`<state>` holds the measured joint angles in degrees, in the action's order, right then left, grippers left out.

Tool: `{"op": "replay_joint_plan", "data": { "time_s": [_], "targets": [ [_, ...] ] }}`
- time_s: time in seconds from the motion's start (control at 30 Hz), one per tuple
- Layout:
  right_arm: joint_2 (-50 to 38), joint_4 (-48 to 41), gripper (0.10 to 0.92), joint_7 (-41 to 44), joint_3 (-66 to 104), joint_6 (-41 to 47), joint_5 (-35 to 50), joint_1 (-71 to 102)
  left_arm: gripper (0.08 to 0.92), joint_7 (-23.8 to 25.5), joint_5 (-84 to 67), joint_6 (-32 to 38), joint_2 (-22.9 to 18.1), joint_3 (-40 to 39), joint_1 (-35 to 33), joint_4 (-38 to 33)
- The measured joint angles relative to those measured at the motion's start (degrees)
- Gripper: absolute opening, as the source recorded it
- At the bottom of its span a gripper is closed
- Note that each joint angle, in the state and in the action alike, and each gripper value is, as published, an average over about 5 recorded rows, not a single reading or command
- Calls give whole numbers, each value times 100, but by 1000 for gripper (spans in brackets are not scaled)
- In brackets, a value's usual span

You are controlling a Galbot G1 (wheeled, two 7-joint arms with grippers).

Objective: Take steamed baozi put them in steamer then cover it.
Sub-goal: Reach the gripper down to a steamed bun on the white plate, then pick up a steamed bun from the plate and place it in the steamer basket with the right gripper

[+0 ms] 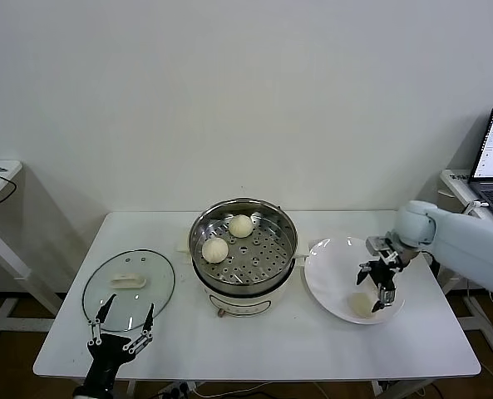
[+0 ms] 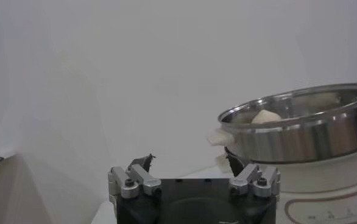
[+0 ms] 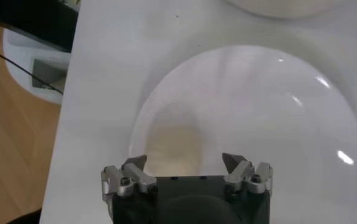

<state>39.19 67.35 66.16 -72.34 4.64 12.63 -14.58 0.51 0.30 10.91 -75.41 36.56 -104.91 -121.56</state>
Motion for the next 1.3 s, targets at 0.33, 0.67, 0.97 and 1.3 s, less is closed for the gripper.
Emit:
{"op": "replay_joint_plan", "data": {
  "time_s": [0.33,0.67,0.97,1.3],
  "targets": [
    [70,-66,713,-38,85,47,-82,194,823,1,4,21,-8,-3,5,25],
    [-17,94,631,52,-30,-21,-98,-139,823,-3,5,49,8,0,25,21],
    [217,418,632,248,-317,-483,-62,-1390,823,-7,5,67,37,-52,93,-18],
    [1074,1126,635,210,-410,-1635,-256,-2675,823,-10,9,80,33,-65,51,-69]
  ]
}}
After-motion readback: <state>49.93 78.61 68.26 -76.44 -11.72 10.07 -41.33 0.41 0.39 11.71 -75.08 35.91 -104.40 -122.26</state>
